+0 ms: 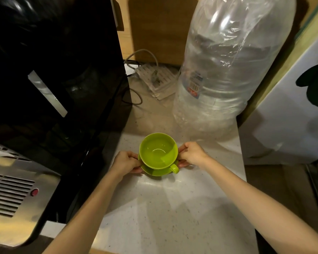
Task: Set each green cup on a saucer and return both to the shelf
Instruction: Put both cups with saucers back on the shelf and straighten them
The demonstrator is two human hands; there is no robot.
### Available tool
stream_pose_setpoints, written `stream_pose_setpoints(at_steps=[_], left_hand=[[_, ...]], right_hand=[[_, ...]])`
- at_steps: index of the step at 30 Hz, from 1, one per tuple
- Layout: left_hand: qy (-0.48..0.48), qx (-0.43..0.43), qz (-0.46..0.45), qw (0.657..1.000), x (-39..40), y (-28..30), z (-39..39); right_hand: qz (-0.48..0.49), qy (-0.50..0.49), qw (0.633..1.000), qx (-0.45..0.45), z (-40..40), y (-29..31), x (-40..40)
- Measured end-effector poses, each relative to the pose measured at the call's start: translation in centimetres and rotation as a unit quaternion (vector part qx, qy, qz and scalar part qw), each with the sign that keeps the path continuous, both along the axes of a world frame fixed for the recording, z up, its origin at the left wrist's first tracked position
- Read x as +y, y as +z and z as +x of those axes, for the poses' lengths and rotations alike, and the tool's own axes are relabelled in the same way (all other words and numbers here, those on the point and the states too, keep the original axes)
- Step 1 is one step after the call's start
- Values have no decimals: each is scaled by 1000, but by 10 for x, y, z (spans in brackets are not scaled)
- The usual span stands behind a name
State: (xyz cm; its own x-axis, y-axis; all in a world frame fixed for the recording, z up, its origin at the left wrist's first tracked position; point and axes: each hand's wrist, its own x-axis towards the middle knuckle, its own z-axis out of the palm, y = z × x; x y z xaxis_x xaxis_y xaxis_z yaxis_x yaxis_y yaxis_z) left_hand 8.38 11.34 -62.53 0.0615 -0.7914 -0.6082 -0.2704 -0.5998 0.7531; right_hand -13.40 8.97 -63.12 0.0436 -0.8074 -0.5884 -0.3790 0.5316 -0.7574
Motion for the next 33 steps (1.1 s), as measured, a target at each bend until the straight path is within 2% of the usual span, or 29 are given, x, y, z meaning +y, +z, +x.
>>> stream_pose_setpoints(at_steps=[8, 13, 16, 26, 33], left_hand=[[2, 87, -77, 993, 3, 60, -16], [-2, 108, -162, 981, 0, 114, -28], [-5, 145, -212, 967, -1, 152, -35], [34, 235, -343, 909, -8, 297, -58], [56, 351, -362, 861, -7, 385, -75]], right_hand=[[-54, -15, 991, -121, -22, 72, 9], [-115, -35, 981, -151, -36, 132, 12], [-164, -62, 969, -172, -42, 171, 16], [-330, -132, 897, -264, -49, 316, 26], [-390, -131, 870, -272, -54, 404, 32]])
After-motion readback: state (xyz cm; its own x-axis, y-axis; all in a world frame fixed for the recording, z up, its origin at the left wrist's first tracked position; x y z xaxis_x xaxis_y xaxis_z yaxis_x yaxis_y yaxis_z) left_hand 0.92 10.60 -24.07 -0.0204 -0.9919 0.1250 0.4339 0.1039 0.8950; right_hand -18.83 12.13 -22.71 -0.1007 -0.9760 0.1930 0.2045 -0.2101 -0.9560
